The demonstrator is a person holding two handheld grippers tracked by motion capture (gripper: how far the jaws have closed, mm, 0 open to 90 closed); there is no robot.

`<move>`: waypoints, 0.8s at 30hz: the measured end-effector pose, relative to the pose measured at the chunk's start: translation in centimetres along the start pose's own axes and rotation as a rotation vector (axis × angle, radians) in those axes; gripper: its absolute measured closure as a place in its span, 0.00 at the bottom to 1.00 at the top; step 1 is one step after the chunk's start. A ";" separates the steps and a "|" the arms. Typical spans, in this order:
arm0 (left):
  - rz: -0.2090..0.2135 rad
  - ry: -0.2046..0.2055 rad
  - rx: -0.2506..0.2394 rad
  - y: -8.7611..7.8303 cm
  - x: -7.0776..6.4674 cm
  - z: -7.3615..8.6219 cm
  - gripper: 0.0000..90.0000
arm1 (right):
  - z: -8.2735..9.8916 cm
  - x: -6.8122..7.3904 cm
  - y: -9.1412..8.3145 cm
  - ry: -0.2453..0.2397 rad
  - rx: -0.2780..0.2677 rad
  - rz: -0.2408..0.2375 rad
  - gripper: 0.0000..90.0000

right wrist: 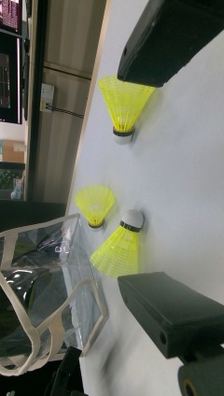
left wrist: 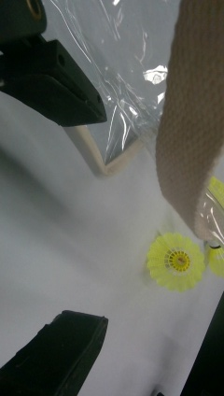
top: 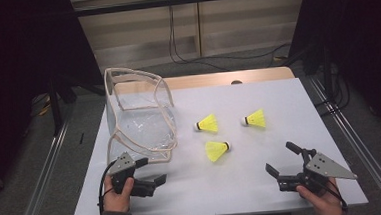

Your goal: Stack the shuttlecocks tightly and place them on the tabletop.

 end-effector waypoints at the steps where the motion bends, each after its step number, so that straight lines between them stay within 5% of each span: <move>1: -0.001 -0.003 -0.002 -0.1 0.1 0.0 0.04 | 0.0 0.0 0.0 0.001 0.000 -0.001 0.03; 24: -0.048 -0.033 -0.037 -1.1 1.4 0.2 0.04 | 0.0 0.0 0.1 -0.005 0.004 -0.001 0.03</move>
Point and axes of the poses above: each handheld gripper's, and its own axes: y roughly forward along the jaws, z roughly out of its underside, x roughly to its left, the point moved 2 cm from there along y, roughly forward along the jaws, and after that the axes turned 1 degree about y, right-handed, at the moved point
